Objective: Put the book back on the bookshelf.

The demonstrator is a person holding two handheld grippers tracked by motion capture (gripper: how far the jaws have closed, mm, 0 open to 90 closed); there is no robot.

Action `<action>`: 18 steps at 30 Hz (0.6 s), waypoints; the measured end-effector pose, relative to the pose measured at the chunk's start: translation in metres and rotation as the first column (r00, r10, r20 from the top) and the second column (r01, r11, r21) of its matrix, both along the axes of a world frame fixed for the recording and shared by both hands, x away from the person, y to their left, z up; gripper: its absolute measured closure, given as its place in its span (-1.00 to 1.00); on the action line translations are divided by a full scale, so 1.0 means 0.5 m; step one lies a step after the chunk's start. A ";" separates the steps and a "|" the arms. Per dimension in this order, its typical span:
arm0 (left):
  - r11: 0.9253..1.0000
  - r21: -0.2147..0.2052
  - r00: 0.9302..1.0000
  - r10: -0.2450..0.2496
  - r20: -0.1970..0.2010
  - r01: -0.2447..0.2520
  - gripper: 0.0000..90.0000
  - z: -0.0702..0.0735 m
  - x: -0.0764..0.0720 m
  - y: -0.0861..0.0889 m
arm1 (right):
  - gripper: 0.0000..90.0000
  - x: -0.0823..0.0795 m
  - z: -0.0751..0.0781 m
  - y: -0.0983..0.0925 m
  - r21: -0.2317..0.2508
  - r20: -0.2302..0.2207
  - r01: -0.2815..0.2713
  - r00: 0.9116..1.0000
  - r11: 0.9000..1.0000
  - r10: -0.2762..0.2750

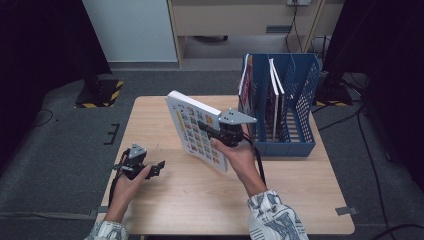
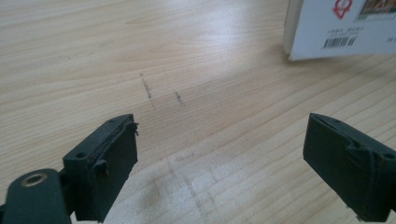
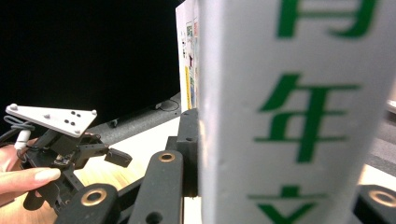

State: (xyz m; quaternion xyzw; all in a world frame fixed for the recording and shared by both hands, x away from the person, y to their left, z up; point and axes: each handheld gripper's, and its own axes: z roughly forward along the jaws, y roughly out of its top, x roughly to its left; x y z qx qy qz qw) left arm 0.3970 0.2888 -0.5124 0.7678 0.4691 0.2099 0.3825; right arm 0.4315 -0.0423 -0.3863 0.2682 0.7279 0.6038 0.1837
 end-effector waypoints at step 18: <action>0.998 0.054 0.996 0.038 -0.084 -0.033 -0.93 -0.033 0.006 -0.007 | 0.64 -0.007 0.014 -0.031 -0.009 0.021 0.017 1.000 1.000 -0.016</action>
